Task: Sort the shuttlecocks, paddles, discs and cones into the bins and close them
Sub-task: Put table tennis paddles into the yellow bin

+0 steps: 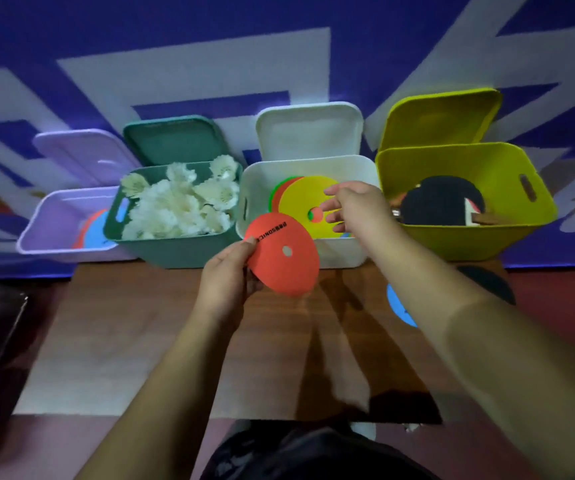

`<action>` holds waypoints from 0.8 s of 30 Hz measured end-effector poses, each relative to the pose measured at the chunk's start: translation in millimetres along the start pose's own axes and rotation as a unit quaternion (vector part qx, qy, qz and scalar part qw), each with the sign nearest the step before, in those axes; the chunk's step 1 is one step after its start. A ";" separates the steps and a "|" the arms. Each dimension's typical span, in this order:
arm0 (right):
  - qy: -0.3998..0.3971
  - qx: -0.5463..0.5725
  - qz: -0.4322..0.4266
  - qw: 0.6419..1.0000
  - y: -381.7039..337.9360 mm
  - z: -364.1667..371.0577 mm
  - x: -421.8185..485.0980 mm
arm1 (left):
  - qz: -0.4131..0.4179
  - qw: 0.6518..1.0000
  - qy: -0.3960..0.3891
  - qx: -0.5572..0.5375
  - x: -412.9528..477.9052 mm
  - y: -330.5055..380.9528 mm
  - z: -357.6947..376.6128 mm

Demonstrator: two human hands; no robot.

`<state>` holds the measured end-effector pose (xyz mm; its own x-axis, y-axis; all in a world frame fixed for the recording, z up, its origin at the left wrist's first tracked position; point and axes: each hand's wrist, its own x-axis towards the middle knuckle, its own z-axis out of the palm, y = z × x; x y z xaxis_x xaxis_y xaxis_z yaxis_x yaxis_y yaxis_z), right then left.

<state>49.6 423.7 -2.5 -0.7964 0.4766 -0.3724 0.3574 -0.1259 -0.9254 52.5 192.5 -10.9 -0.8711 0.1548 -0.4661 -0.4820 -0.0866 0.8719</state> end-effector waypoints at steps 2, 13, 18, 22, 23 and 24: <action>-0.030 -0.012 -0.010 0.999 -4.3 44.8 -1.9 | 0.005 0.999 0.033 -0.019 2.4 11.8 -40.4; -0.096 -0.041 -0.013 0.994 -6.2 232.6 -0.8 | 0.047 0.979 0.181 -0.080 44.5 90.6 -248.1; -0.081 -0.070 -0.013 0.994 -9.8 264.0 4.2 | 0.087 0.962 0.229 -0.120 103.1 137.6 -316.7; -0.061 -0.073 -0.009 0.995 -11.1 276.7 8.9 | 0.109 0.959 0.255 -0.051 156.7 151.9 -347.6; -0.056 -0.075 -0.008 0.996 -10.3 279.1 9.8 | 0.093 0.961 0.259 -0.015 169.3 145.4 -355.0; -0.051 -0.078 -0.007 0.996 -9.4 281.1 10.0 | 0.069 0.960 0.270 0.016 181.6 135.1 -364.1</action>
<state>-98.9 185.1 -17.2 -0.8444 0.3863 -0.3712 0.4103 0.0210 -0.9117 -205.3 -149.3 -32.4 -0.8531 -0.3889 -0.3478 -0.3620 -0.0389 0.9314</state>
